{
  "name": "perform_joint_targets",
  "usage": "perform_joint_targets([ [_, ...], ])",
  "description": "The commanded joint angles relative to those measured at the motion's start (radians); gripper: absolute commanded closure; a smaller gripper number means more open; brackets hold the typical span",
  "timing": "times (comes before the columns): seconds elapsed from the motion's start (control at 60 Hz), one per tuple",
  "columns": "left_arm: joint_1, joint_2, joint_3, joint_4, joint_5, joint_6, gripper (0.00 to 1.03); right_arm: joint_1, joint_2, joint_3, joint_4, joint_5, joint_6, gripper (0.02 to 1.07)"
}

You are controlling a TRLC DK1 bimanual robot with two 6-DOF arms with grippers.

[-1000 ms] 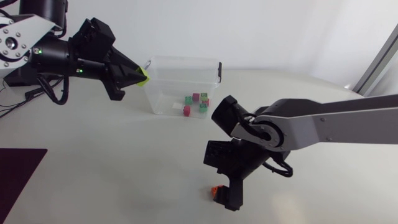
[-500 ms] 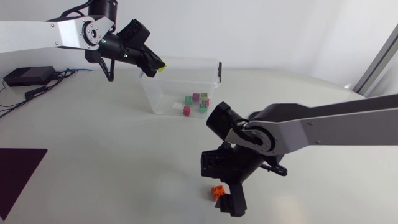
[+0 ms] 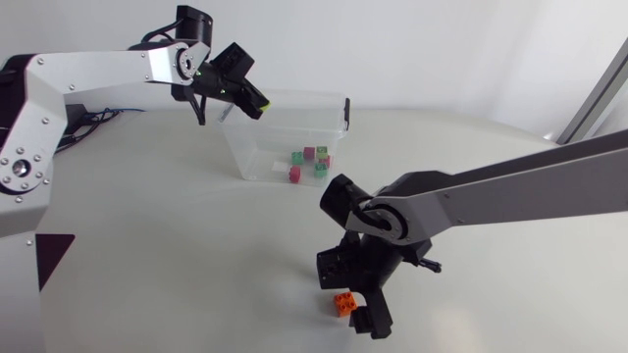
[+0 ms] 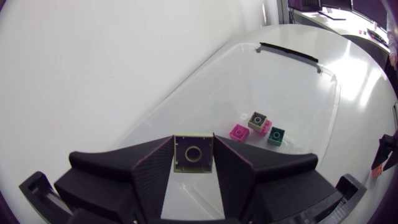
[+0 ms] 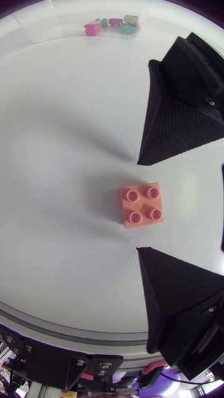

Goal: Place the duplo bricks in the container

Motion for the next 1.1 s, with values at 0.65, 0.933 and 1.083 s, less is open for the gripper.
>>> perform_joint_targets([
  [0.65, 0.01, -0.201, -0.055, -0.052, -0.082, -0.111, 0.04, -0.078, -0.247, 0.082, -0.153, -0.009, 0.049, 0.84],
  [0.933, 0.012, -0.503, -0.225, -0.21, -0.151, -0.189, 0.04, -0.142, -0.284, 0.236, -0.168, -0.025, 0.166, 0.84],
  [1.083, 0.012, -0.67, -0.388, -0.206, -0.176, -0.221, 0.04, -0.187, -0.258, 0.32, -0.127, -0.023, 0.221, 0.84],
])
